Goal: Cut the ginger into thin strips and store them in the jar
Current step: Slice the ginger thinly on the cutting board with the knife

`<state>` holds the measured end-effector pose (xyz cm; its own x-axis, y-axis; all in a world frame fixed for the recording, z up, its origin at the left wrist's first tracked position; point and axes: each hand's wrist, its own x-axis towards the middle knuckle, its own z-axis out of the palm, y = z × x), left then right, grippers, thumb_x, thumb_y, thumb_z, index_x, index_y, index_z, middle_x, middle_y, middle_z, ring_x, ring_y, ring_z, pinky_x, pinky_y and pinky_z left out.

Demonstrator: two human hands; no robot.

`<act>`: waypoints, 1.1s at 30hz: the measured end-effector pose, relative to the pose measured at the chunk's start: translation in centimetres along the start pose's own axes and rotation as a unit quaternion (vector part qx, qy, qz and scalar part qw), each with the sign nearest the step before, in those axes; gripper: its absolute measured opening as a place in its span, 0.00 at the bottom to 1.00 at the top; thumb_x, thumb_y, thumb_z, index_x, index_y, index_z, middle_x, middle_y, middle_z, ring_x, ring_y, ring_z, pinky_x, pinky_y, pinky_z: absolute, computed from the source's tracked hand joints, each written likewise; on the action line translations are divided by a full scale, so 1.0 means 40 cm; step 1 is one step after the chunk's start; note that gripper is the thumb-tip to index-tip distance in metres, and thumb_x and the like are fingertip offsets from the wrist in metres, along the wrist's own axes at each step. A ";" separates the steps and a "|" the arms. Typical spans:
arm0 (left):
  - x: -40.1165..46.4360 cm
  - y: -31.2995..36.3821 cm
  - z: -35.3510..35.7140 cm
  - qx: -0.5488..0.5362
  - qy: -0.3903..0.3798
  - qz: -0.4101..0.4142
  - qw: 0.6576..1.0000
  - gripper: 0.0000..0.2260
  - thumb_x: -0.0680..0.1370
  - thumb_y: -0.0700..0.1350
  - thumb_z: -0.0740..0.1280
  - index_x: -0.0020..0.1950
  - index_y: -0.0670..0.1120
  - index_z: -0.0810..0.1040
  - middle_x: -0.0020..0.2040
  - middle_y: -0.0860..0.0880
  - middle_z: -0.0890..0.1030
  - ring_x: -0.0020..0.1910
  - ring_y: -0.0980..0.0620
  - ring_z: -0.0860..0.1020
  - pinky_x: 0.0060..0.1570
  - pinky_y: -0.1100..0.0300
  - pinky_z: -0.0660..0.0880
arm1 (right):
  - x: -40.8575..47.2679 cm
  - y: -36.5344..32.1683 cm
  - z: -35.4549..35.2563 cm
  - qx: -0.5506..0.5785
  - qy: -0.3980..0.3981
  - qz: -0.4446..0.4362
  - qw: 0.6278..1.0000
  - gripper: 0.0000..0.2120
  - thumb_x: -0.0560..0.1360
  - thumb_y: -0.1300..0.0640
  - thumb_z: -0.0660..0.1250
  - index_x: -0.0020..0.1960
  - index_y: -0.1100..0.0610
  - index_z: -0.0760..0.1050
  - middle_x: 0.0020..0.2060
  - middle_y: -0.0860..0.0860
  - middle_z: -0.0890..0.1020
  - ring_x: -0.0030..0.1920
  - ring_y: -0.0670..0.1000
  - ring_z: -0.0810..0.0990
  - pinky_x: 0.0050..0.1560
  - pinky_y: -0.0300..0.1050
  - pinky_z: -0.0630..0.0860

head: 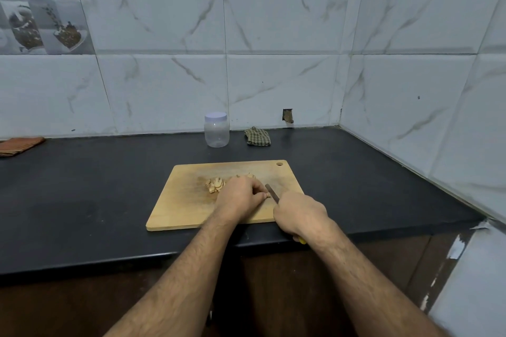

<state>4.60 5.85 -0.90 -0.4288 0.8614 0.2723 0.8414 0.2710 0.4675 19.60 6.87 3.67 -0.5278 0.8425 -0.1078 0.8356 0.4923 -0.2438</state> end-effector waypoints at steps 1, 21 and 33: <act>0.000 0.000 0.001 0.002 0.002 -0.001 1.000 0.04 0.75 0.51 0.70 0.46 0.56 0.85 0.45 0.59 0.84 0.47 0.56 0.79 0.48 0.57 0.77 | 0.000 -0.001 0.003 0.001 0.001 0.000 1.000 0.08 0.79 0.60 0.56 0.49 0.54 0.74 0.35 0.50 0.79 0.36 0.51 0.79 0.42 0.45 0.73; 0.011 0.004 0.013 -0.016 0.011 -0.037 0.999 0.03 0.73 0.52 0.71 0.42 0.55 0.85 0.44 0.59 0.84 0.47 0.56 0.79 0.49 0.55 0.78 | -0.005 -0.029 -0.002 -0.013 -0.034 -0.003 0.999 0.14 0.76 0.65 0.58 0.59 0.58 0.75 0.39 0.51 0.77 0.40 0.53 0.77 0.39 0.45 0.71; 0.002 0.004 0.012 0.011 0.020 -0.019 1.000 0.05 0.78 0.50 0.68 0.49 0.54 0.84 0.47 0.55 0.84 0.49 0.53 0.79 0.51 0.56 0.76 | -0.035 0.011 0.014 -0.044 -0.029 0.032 0.998 0.14 0.80 0.58 0.58 0.63 0.53 0.75 0.54 0.52 0.79 0.49 0.53 0.76 0.46 0.48 0.70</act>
<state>4.86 6.17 -1.19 -0.4736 0.8323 0.2882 0.8309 0.3137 0.4595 20.61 5.77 3.17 -0.4792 0.8598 -0.1766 0.8764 0.4577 -0.1497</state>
